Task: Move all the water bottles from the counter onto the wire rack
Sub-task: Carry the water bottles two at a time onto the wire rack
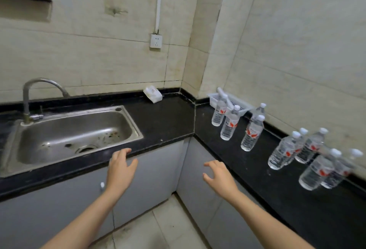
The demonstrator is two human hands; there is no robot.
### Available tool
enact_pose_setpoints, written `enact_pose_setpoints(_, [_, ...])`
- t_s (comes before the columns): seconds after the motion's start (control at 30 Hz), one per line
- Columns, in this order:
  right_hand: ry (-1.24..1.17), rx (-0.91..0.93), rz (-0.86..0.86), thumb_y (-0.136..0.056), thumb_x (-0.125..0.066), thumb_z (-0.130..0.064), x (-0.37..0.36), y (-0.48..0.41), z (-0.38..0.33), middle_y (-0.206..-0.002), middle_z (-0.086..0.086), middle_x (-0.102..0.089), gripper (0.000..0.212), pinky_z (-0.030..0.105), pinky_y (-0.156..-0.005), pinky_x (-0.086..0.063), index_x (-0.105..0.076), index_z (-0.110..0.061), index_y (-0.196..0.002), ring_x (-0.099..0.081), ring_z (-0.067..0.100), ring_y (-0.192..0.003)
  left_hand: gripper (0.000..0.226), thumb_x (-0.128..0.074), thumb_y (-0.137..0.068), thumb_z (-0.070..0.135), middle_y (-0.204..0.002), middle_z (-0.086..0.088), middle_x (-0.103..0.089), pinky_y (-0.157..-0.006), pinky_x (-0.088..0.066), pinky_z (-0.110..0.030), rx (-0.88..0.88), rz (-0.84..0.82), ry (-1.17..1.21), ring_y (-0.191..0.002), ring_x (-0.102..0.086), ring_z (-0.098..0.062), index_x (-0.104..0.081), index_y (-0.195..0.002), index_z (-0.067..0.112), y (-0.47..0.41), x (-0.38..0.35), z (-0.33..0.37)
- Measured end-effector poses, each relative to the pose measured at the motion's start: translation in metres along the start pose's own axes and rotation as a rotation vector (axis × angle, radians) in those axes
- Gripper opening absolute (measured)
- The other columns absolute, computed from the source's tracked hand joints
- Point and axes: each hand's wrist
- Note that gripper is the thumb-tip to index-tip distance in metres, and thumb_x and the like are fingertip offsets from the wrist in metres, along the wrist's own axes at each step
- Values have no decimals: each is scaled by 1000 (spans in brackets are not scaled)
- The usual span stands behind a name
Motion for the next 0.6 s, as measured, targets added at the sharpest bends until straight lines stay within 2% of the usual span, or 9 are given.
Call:
enact_pose_setpoints(0.17, [-33, -225, -5, -89, -52, -25, -6, -6, 42, -130, 5, -51, 39, 28, -102, -31, -50, -13, -125, -41, 21, -124, 37, -57, -84, 7, -125, -24, -48, -94, -39, -40, 7, -204, 55, -111, -52, -38, -52, -119, -1, -27, -71, 6])
enact_pose_setpoints(0.33, [-111, -346, 77, -87, -53, -21, -4, -31, 90, -126, 4, -53, 37, 24, -96, -34, -52, -13, -124, -43, 19, -119, 37, -53, -88, 12, -128, -17, -45, -91, -39, -35, -60, -336, 54, -105, -51, -27, -48, -124, 4, -56, -134, 33])
enact_pose_setpoints(0.5, [-216, -406, 159, -87, -55, -20, -7, -86, 147, -126, 5, -54, 36, 23, -96, -34, -54, -11, -122, -45, 20, -119, 38, -53, -88, 13, -128, -13, -46, -93, -37, -33, -141, -375, 45, -114, -48, -26, -47, -125, 6, -108, -195, 76])
enact_pose_setpoints(0.6, [-295, -417, 202, -87, -56, -19, -6, -132, 175, -125, 6, -55, 35, 24, -98, -33, -55, -10, -121, -46, 20, -120, 37, -54, -87, 9, -123, -15, -49, -91, -38, -31, -173, -366, 47, -102, -50, -22, -49, -123, 4, -142, -233, 102])
Point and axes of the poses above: each hand's wrist, its own y-axis away from the middle knuckle, its own x-axis out of the back of the hand, z = x × y
